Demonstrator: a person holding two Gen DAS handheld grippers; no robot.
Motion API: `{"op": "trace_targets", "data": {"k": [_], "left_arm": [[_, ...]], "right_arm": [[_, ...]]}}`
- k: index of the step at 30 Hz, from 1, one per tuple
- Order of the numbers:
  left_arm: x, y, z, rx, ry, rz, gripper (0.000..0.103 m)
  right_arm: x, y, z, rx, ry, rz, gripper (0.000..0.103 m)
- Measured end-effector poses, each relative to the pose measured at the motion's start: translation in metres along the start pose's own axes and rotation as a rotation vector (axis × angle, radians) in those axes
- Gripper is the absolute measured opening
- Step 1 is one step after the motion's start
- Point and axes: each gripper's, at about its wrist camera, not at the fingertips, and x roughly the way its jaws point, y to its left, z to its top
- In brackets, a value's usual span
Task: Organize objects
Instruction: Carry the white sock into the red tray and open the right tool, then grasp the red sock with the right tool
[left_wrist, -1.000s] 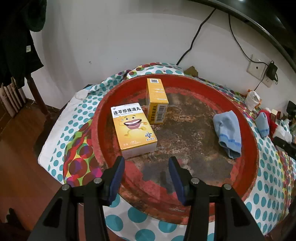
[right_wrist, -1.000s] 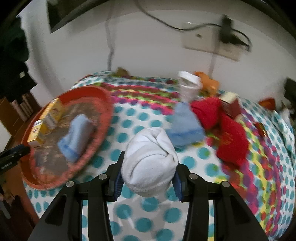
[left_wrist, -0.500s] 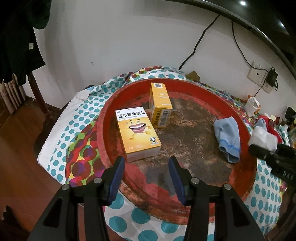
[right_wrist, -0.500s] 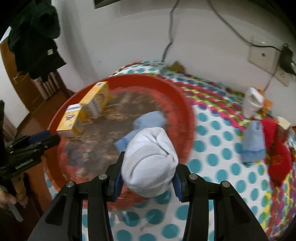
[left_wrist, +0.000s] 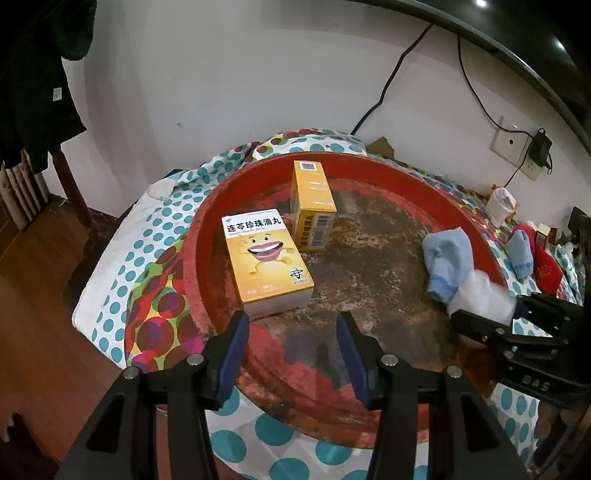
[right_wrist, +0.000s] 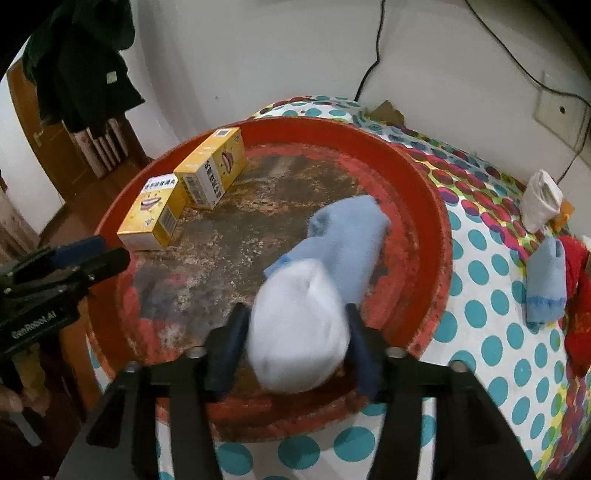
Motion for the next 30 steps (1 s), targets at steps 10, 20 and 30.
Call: {"op": "trace_targets", "data": {"k": [10, 20, 30], "left_arm": [[0.001, -0.006, -0.002, 0.017, -0.001, -0.008, 0.05], [0.003, -0.023, -0.005, 0.074, -0.002, -0.01, 0.05], [0.002, -0.042, -0.012, 0.155, -0.033, 0.006, 0.05]], "right_arm": [[-0.059, -0.067, -0.017, 0.111, -0.128, -0.065, 0.07], [-0.078, -0.223, -0.047, 0.376, -0.116, -0.368, 0.067], [-0.048, -0.278, -0.045, 0.424, -0.081, -0.361, 0.061]]}}
